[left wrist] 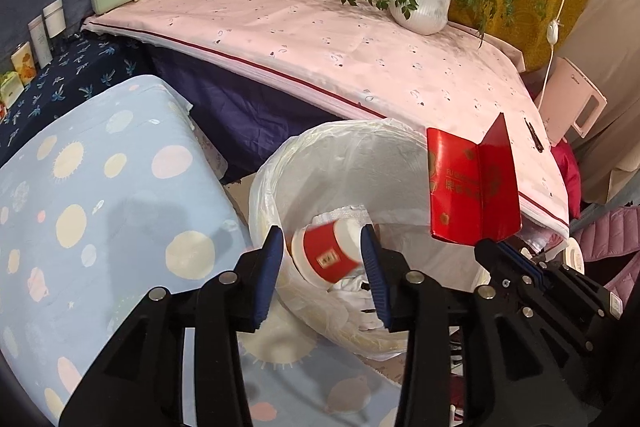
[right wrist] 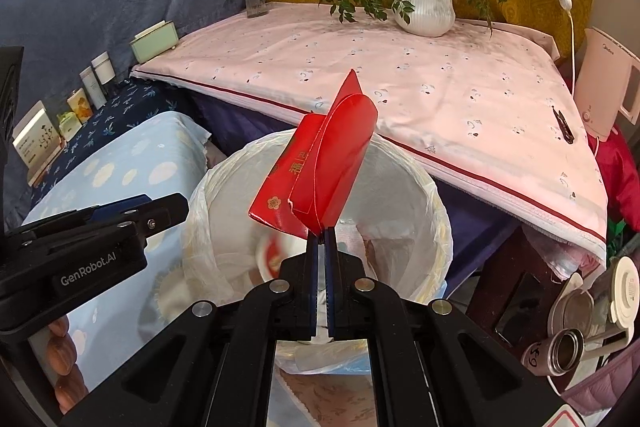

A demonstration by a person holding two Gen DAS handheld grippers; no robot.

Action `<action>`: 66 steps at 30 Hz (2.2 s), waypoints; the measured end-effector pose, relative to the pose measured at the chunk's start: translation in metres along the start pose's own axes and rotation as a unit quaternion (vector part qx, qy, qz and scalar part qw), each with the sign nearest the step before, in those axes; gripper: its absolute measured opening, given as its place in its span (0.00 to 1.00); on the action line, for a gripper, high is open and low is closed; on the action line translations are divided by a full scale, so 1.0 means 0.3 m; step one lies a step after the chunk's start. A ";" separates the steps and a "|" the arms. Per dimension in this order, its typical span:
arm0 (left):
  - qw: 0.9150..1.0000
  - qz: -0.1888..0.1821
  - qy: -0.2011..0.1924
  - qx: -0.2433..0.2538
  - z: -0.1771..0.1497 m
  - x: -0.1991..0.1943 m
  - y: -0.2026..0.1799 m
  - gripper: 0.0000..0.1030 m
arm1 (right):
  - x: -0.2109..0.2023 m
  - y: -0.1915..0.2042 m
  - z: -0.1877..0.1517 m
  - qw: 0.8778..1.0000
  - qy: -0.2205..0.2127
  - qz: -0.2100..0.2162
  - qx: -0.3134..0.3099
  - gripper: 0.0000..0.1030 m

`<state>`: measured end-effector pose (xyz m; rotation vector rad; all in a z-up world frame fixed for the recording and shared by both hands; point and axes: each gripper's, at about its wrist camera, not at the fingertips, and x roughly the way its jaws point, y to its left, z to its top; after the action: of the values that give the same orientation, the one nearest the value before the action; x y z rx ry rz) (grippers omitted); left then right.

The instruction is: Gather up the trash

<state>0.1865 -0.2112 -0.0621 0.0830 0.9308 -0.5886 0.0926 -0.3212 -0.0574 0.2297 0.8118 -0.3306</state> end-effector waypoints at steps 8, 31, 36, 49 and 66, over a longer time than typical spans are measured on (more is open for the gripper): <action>1.000 0.021 -0.006 -0.004 -0.008 -0.014 0.029 0.40 | 0.017 0.014 -0.004 1.000 0.009 -0.002 -0.010 0.03; 0.997 0.076 -0.030 -0.013 -0.068 -0.137 0.112 0.70 | -0.058 0.079 -0.003 0.997 0.007 -0.030 -0.064 0.53; 0.995 0.089 -0.032 -0.013 -0.104 -0.181 0.122 0.75 | -0.094 0.090 -0.016 0.996 0.015 -0.033 -0.077 0.64; 0.993 0.110 -0.030 -0.017 -0.173 -0.250 0.118 0.86 | -0.196 0.089 -0.055 0.995 0.005 -0.055 -0.084 0.80; 0.992 0.120 -0.026 0.001 -0.217 -0.269 0.082 0.86 | -0.239 0.070 -0.103 0.996 -0.002 -0.047 -0.080 0.93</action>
<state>0.1148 -0.1345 -0.0434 0.1777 0.8544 -0.3674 0.0337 -0.2772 -0.0234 0.0415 0.8432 -0.3519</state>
